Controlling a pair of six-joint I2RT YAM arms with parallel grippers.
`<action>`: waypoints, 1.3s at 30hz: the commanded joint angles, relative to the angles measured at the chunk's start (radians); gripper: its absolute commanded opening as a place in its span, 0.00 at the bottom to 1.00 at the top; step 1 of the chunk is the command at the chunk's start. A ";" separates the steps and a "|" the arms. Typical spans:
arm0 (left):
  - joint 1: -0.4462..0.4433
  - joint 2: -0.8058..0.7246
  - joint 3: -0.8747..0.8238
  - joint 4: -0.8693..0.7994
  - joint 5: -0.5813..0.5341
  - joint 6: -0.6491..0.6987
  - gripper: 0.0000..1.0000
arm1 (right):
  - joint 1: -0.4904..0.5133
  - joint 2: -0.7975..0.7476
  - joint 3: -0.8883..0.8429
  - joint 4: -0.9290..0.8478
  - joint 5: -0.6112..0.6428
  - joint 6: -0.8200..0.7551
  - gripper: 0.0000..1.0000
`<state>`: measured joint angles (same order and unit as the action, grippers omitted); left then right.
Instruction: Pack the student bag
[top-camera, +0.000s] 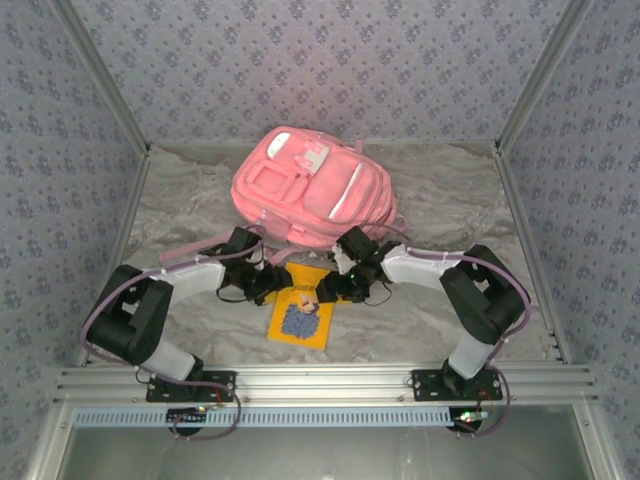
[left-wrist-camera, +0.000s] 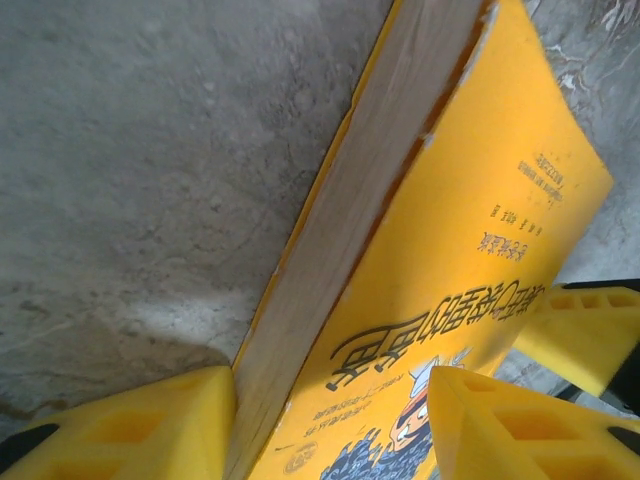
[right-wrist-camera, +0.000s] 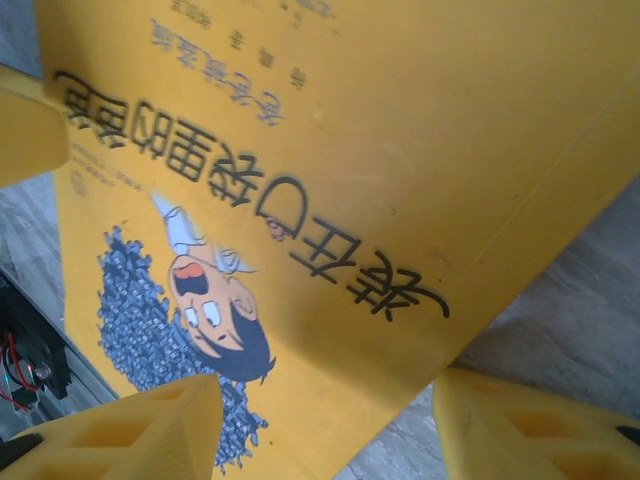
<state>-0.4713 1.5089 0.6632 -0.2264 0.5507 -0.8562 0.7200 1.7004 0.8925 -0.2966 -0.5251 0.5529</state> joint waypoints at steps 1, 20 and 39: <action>-0.021 0.001 0.037 0.030 0.060 -0.025 0.53 | -0.003 0.015 -0.022 0.043 -0.039 0.027 0.59; -0.077 -0.056 0.152 -0.122 0.063 0.094 0.33 | -0.025 0.041 -0.065 0.107 -0.023 0.052 0.58; -0.239 -0.154 0.324 -0.324 -0.192 0.381 0.00 | -0.086 -0.345 -0.072 -0.072 0.143 -0.054 0.64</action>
<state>-0.7017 1.4254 0.9382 -0.5308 0.3702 -0.5621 0.6464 1.4696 0.7994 -0.2790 -0.4587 0.5587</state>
